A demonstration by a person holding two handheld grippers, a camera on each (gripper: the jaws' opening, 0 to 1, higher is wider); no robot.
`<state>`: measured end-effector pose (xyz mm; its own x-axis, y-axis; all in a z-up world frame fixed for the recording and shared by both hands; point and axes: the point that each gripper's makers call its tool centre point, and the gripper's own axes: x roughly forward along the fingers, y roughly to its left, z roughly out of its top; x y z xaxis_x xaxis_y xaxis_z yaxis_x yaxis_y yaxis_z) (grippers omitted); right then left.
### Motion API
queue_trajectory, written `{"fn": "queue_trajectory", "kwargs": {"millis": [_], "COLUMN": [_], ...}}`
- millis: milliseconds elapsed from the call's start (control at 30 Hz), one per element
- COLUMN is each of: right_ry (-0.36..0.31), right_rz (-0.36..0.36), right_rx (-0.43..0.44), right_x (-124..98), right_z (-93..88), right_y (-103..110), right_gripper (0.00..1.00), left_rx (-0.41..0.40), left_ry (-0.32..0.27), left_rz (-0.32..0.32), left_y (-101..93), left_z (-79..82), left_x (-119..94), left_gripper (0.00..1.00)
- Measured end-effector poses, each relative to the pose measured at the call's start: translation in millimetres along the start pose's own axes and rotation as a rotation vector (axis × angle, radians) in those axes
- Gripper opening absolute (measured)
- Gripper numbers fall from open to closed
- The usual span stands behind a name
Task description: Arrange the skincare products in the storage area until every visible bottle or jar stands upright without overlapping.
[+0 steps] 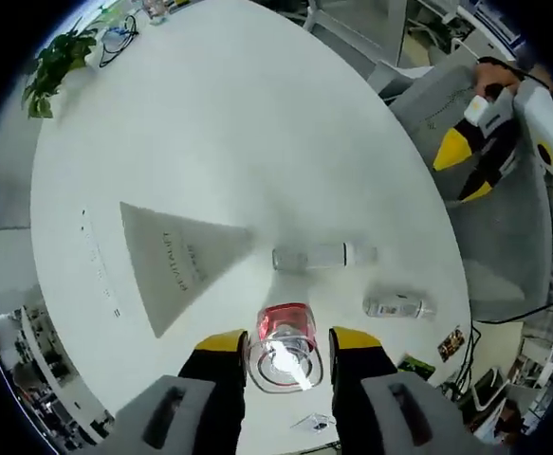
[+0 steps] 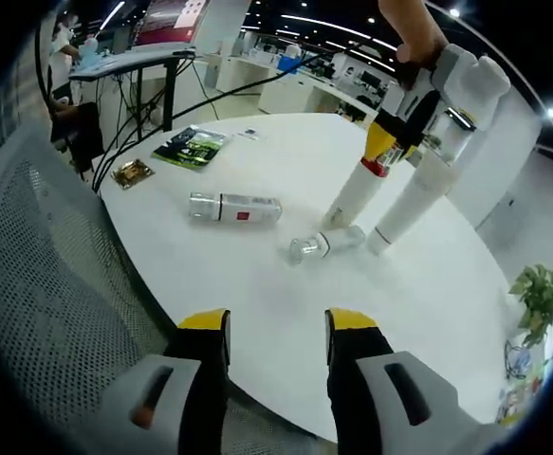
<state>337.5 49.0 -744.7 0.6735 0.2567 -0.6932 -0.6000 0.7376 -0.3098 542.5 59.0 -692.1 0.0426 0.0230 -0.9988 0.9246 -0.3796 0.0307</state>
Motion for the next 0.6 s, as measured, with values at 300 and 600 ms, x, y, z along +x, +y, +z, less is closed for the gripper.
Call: {"fn": "queue_trajectory", "kwargs": {"millis": [300,600], "right_ry": [-0.003,-0.002], "right_rz": [0.005,0.007], "right_rx": [-0.004,-0.007], "right_x": [0.1,0.2], "right_z": [0.8,0.4], "right_y": [1.1,1.8], "right_gripper": [0.38,0.38], "left_rx": [-0.357,-0.272], "left_ry": [-0.209,-0.153], "left_rz": [-0.029,0.032], "left_y": [-10.6,-12.5], "left_z": [8.6,-8.2], "left_x": [-14.2,-4.9], "left_gripper": [0.37,0.28]}}
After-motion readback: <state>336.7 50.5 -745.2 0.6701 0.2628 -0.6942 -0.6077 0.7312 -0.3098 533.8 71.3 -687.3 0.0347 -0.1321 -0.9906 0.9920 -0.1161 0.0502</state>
